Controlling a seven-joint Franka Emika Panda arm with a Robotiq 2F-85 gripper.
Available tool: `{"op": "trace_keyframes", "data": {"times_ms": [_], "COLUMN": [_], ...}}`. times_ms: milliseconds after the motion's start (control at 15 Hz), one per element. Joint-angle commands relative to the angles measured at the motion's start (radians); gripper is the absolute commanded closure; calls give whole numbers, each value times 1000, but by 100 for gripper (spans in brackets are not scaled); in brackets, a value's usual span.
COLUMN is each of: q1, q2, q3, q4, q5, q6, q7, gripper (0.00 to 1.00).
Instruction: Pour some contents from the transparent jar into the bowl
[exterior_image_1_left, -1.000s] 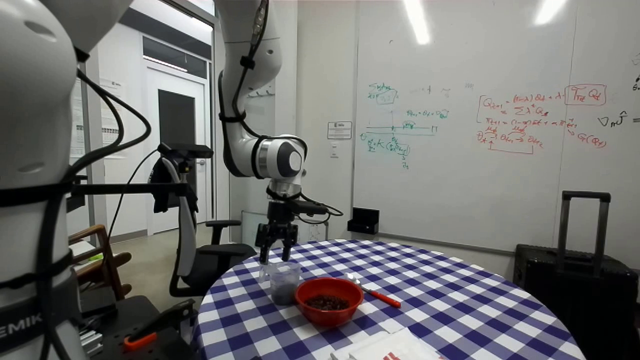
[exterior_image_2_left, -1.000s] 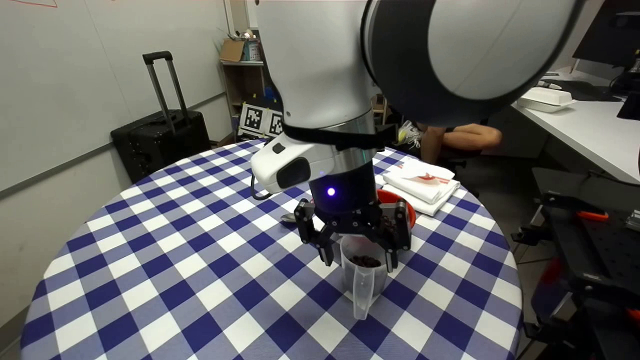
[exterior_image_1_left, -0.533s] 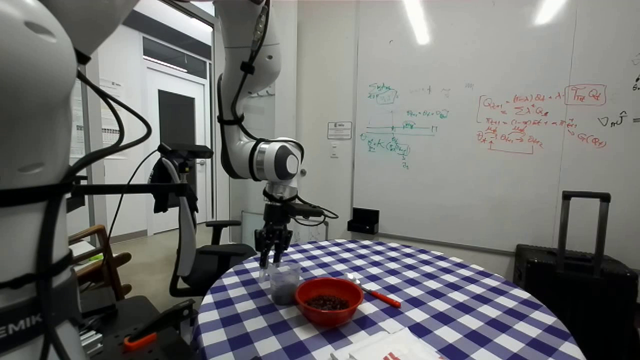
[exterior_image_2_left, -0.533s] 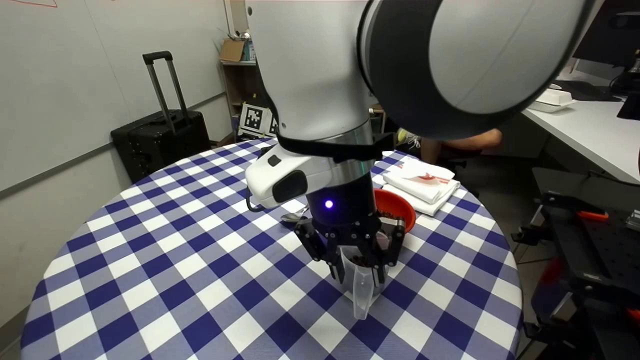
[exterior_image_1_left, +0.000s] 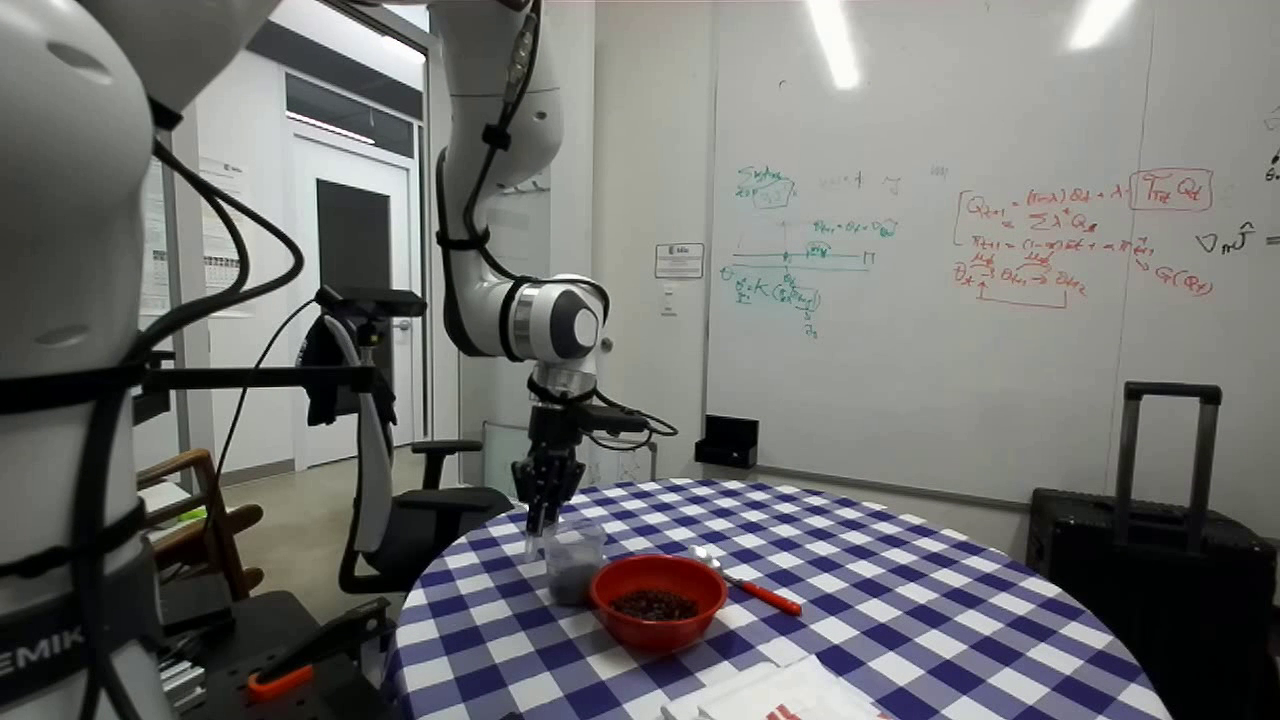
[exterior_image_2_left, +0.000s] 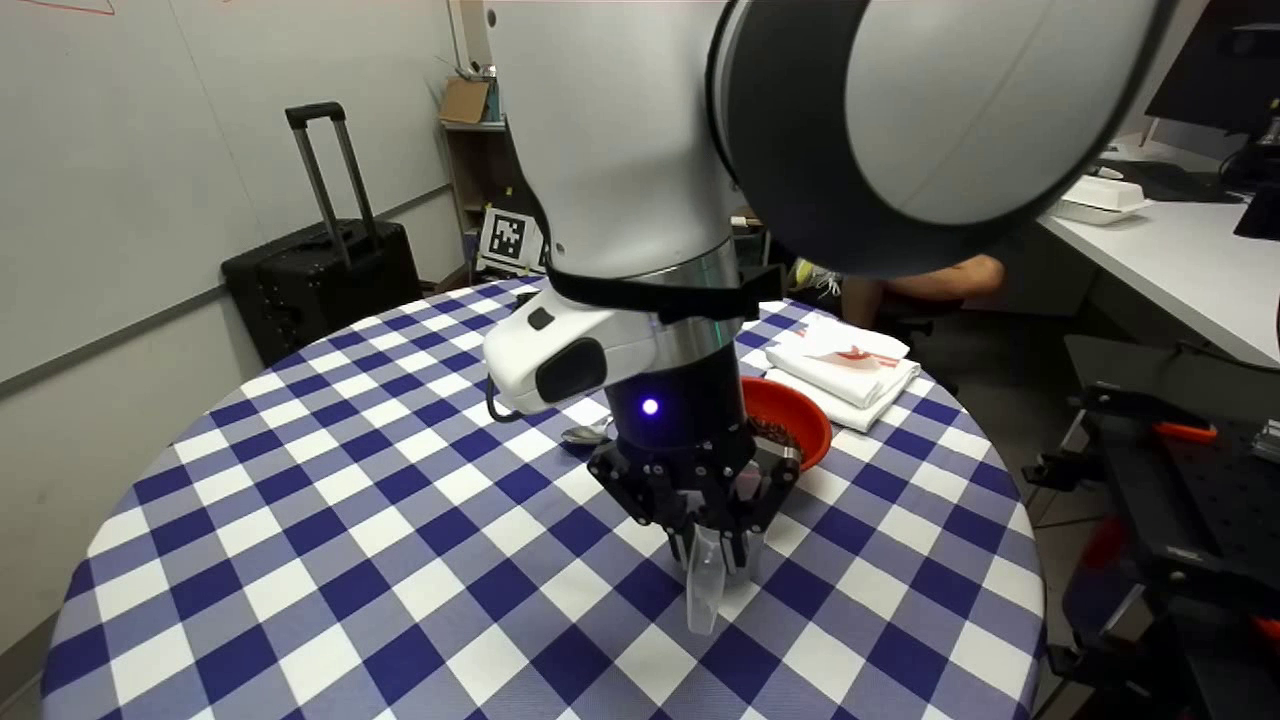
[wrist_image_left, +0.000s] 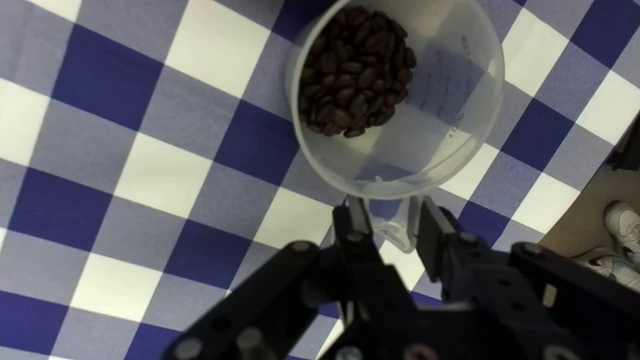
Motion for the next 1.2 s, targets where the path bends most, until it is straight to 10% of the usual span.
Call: {"op": "trace_keyframes", "data": {"times_ms": [0,667,1133], "q1": [-41,-373,-385], "q2": [-16,-149,-215], "q3": [6,162,21], "q4": [21,43,42], "q5": [15,565,869], "q6": [-24,-56,-156], "q7": [-40,-541,-724], "gripper": [93,93,93]}}
